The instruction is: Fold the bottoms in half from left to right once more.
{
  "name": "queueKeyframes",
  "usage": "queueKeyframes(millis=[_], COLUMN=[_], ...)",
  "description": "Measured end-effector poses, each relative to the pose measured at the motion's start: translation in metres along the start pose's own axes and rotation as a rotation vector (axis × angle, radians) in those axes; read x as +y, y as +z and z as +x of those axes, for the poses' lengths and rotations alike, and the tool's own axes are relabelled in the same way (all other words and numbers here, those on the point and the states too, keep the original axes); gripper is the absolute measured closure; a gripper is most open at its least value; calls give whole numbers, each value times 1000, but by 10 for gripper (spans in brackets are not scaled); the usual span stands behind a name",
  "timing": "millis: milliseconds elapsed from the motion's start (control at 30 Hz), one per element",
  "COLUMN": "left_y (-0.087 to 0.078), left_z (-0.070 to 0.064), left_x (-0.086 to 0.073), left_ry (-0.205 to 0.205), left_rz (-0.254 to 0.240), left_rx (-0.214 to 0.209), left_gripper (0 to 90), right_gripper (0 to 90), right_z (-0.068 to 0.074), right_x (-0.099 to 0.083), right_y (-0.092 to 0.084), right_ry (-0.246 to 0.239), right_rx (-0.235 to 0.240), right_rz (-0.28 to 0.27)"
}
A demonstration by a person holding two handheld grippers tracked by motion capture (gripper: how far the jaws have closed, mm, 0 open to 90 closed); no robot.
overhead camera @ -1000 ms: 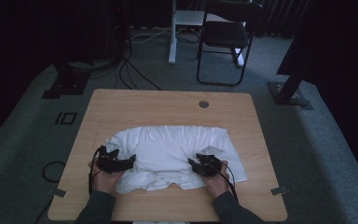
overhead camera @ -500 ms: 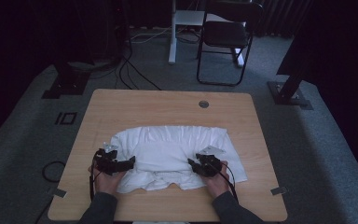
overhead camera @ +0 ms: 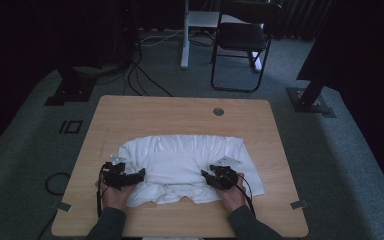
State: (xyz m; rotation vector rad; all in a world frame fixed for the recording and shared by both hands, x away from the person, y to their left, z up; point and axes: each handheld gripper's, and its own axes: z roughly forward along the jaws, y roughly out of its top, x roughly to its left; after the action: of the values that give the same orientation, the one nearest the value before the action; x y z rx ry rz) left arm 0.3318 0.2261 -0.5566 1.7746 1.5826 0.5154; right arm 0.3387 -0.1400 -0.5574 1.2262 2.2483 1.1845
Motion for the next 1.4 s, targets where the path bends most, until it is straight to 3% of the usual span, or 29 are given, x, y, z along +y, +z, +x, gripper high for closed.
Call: queueKeyframes(millis=[133, 167, 200, 233, 267, 300, 367, 400, 433, 533, 567, 633, 767, 800, 833, 967, 1067, 1233, 1333, 1400], left_y=[-1, -4, -4, -7, -8, -8, -9, -9, -12, -16, -16, -13, -5, -5, -4, -5, -4, -2, -6, -8], left_z=[-2, -7, -7, -10, -8, -6, 4, 4, 11, 16, 19, 19, 17, 17, 17, 15, 13, 4, -1, -4], left_x=[-2, -2, -2, -1, 0, 0, 1, 1, 2, 2, 2, 2, 0, 0, -1, -2, -3, -3, -3, -3], left_ry=[-13, 38, 38, 75, 70, 57, -8, -8, -61, -74, -90, -93, -57, -57, -26, -24, 4, 52, 75, 93], left_rz=[-14, -36, -36, -41, -38, -38, -26, -26, -42, -63, -61, -33, 14, 14, 28, 20, 19, 34, 30, 24], left_rx=[25, 77, 77, 113, 96, 72, 8, 8, -17, -4, -12, 16, 134, 134, 171, 148, 134, 174, 150, 116], left_gripper=[0, 0, 0, 0, 0, 0, 0, 0, 0, 1, 1, 1, 1, 1, 1, 1, 1, 29, 173, 318], right_gripper=[546, 545, 545, 546, 545, 545, 545, 545, 545, 544, 544, 543, 543, 543, 543, 542, 542, 542, 542, 541], right_z=[0, 0, 0, 1, 2, 2, 1, 1, 1, 1, 1, 1, 0, 0, 0, 0, 0, 0, -1, 0], right_x=[0, 0, 0, -1, -1, -1, -1, -1, -1, -1, -1, -1, -1, -1, -1, -1, -1, -2, -2, -2], right_y=[0, 0, 0, 1, 1, 1, 1, 1, 1, 1, 1, 1, 1, 1, 1, 1, 1, 2, 2, 2], right_ry=[0, 1, 1, 0, -2, -5, -2, -2, 1, 4, 4, 3, 5, 5, 4, 5, 6, 6, 6, 5], right_rx=[0, 10, 10, 21, 25, 23, 29, 29, 30, 32, 32, 33, 34, 34, 35, 38, 38, 38, 40, 40], right_rz=[-1, -3, -3, -4, -4, -3, -3, -3, -2, -1, -2, -2, -3, -4, -5, -5, -6, -9, -13, -13])
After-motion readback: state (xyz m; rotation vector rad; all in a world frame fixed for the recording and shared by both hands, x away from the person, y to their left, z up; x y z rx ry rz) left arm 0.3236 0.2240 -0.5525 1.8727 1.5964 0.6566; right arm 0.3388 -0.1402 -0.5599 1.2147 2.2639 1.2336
